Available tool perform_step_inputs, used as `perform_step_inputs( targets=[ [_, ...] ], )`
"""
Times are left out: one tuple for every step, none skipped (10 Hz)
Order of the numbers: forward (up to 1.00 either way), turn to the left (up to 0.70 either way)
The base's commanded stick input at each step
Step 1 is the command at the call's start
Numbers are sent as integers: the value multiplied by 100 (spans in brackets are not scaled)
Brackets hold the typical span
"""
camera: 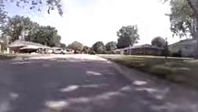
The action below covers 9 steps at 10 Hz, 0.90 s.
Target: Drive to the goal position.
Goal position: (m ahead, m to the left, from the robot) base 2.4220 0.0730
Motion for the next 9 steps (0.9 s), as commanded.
perform_step_inputs(
  targets=[
    [70,3],
    [70,3],
    [70,3],
    [70,3],
    [70,3],
    [70,3],
    [70,3],
    [70,3],
    [70,3]
  ],
)
